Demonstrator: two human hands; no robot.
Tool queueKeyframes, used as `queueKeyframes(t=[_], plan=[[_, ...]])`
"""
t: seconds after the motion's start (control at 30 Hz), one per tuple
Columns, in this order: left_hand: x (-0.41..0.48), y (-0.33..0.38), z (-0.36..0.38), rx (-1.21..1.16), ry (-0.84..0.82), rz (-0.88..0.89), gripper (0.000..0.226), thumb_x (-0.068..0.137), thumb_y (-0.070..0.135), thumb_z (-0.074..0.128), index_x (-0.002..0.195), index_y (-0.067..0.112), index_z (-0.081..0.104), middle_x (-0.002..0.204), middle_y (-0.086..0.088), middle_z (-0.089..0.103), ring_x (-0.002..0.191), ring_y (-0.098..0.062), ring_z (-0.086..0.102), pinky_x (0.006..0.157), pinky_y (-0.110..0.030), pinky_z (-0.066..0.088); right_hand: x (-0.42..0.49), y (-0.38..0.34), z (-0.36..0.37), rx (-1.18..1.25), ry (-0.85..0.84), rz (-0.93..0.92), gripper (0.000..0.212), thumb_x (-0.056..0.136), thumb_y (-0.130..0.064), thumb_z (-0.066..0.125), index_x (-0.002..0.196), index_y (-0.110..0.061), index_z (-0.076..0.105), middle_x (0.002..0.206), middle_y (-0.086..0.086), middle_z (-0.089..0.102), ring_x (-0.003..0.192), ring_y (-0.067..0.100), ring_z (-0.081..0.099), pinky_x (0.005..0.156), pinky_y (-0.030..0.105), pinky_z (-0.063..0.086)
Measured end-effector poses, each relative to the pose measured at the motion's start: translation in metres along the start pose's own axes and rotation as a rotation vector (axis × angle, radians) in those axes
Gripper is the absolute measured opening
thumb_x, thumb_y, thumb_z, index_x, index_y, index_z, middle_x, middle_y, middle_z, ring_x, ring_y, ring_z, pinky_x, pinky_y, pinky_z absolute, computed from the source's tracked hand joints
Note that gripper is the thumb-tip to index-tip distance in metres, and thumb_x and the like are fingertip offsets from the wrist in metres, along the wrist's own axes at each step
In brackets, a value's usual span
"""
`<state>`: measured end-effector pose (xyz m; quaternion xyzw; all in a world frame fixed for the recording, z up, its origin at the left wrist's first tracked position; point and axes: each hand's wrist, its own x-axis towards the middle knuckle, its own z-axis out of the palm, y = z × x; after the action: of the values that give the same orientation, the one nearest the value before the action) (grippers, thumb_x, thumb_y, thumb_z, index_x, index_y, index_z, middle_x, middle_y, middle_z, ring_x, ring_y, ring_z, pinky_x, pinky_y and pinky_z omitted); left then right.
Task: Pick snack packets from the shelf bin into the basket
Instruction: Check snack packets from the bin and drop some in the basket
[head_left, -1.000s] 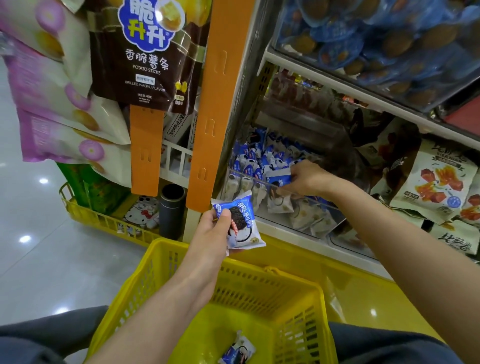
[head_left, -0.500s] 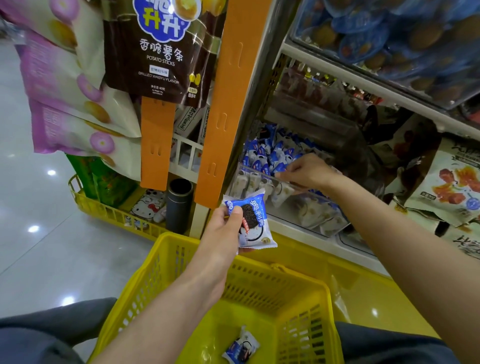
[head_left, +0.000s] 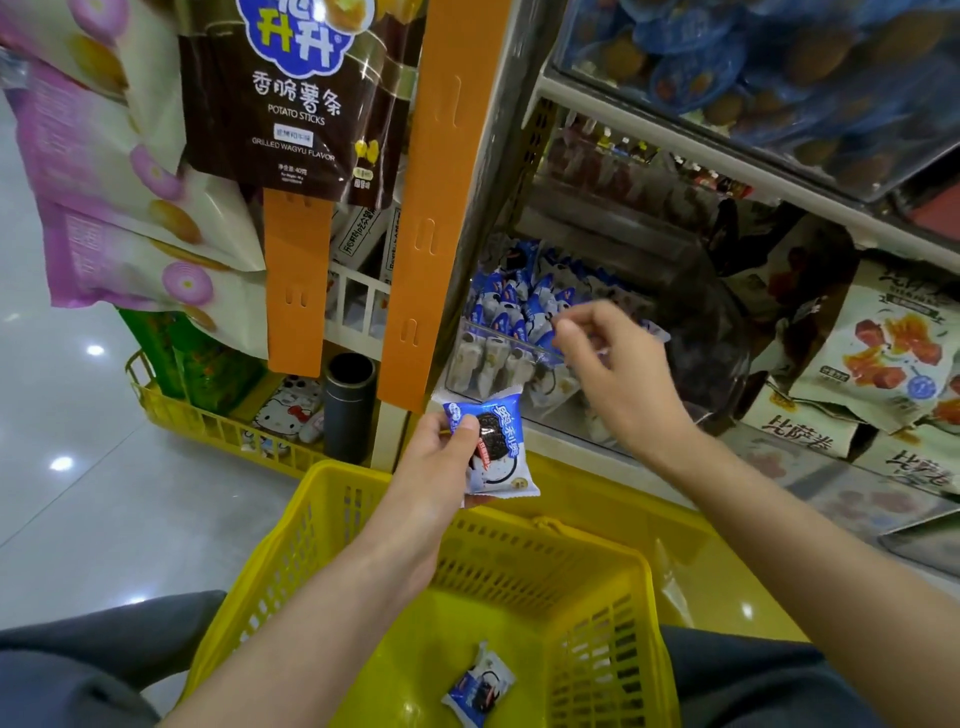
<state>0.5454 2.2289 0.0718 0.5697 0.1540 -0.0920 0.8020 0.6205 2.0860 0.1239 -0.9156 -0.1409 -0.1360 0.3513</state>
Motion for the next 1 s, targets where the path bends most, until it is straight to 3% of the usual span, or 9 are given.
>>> queueKeyframes(t=[0.1, 0.23, 0.33, 0.43, 0.5, 0.67, 0.83, 0.9, 1.0], plan=[[-0.004, -0.006, 0.004, 0.047, -0.038, 0.025, 0.025, 0.098, 0.026, 0.041, 0.12, 0.017, 0.049, 0.1, -0.003, 0.066, 0.082, -0.012, 0.065, 0.067, -0.025, 0.051, -0.041, -0.002, 0.007, 0.138, -0.247, 0.107, 0.02, 0.09, -0.042, 0.049, 0.095, -0.027, 0.061, 0.083, -0.009, 0.064, 0.078, 0.0, 0.059, 0.07, 0.015, 0.047], [-0.009, -0.017, 0.008, 0.183, -0.097, 0.062, 0.017, 0.097, 0.019, 0.043, 0.113, 0.015, 0.051, 0.095, 0.0, 0.066, 0.074, -0.004, 0.065, 0.055, -0.016, 0.05, -0.065, 0.006, 0.016, 0.267, -0.303, 0.183, 0.005, 0.088, -0.022, 0.061, 0.09, -0.022, 0.066, 0.083, -0.001, 0.068, 0.079, 0.012, 0.064, 0.073, 0.031, 0.052], [-0.008, -0.025, 0.008, 0.265, -0.138, 0.105, 0.012, 0.097, 0.011, 0.043, 0.106, 0.015, 0.049, 0.101, -0.007, 0.066, 0.064, 0.007, 0.062, 0.05, -0.008, 0.044, -0.072, 0.017, 0.017, 0.48, -0.307, 0.302, 0.009, 0.087, -0.014, 0.06, 0.085, -0.021, 0.065, 0.084, 0.005, 0.067, 0.071, 0.008, 0.063, 0.062, 0.022, 0.054], [-0.004, -0.031, 0.008, 0.305, -0.162, 0.118, 0.014, 0.096, 0.009, 0.044, 0.102, 0.02, 0.049, 0.105, -0.008, 0.066, 0.075, 0.0, 0.063, 0.054, -0.009, 0.045, -0.079, 0.026, 0.023, 0.566, -0.291, 0.385, 0.013, 0.089, -0.017, 0.058, 0.08, -0.024, 0.064, 0.078, -0.001, 0.066, 0.063, -0.002, 0.061, 0.053, 0.013, 0.049], [-0.002, -0.035, 0.008, 0.323, -0.174, 0.11, 0.013, 0.096, 0.009, 0.044, 0.101, 0.019, 0.05, 0.101, -0.005, 0.066, 0.07, 0.003, 0.064, 0.052, -0.008, 0.043, -0.082, 0.032, 0.027, 0.539, -0.267, 0.374, 0.015, 0.089, -0.019, 0.058, 0.078, -0.026, 0.064, 0.075, -0.005, 0.066, 0.062, -0.003, 0.061, 0.054, 0.015, 0.049], [0.003, -0.041, 0.01, 0.304, -0.148, 0.081, 0.011, 0.094, 0.011, 0.048, 0.091, 0.02, 0.054, 0.09, 0.001, 0.067, 0.064, 0.006, 0.064, 0.049, -0.009, 0.043, -0.084, 0.041, 0.031, 0.332, -0.217, 0.257, 0.015, 0.088, -0.026, 0.06, 0.075, -0.032, 0.062, 0.077, -0.006, 0.069, 0.073, 0.01, 0.065, 0.067, 0.035, 0.052], [0.005, -0.043, 0.01, 0.255, -0.075, 0.081, 0.015, 0.092, 0.024, 0.053, 0.084, 0.012, 0.057, 0.086, -0.01, 0.068, 0.08, -0.011, 0.069, 0.063, -0.027, 0.054, -0.086, 0.041, 0.035, 0.309, -0.231, 0.207, 0.01, 0.088, -0.027, 0.06, 0.079, -0.027, 0.066, 0.072, -0.012, 0.066, 0.068, 0.002, 0.06, 0.065, 0.03, 0.051], [0.005, -0.043, 0.009, 0.251, -0.038, 0.09, 0.021, 0.092, 0.026, 0.053, 0.075, 0.013, 0.053, 0.076, -0.008, 0.066, 0.077, -0.013, 0.069, 0.067, -0.036, 0.054, -0.088, 0.041, 0.037, 0.267, -0.222, 0.153, 0.014, 0.087, -0.027, 0.061, 0.081, -0.015, 0.067, 0.074, -0.006, 0.068, 0.069, 0.007, 0.062, 0.066, 0.033, 0.052], [0.004, -0.042, 0.009, 0.219, -0.028, 0.088, 0.025, 0.092, 0.024, 0.053, 0.069, 0.015, 0.048, 0.073, -0.008, 0.063, 0.069, -0.009, 0.067, 0.065, -0.035, 0.054, -0.092, 0.04, 0.035, 0.167, -0.179, 0.03, 0.016, 0.086, -0.028, 0.063, 0.084, -0.013, 0.065, 0.077, -0.004, 0.066, 0.072, 0.01, 0.059, 0.065, 0.035, 0.05]])
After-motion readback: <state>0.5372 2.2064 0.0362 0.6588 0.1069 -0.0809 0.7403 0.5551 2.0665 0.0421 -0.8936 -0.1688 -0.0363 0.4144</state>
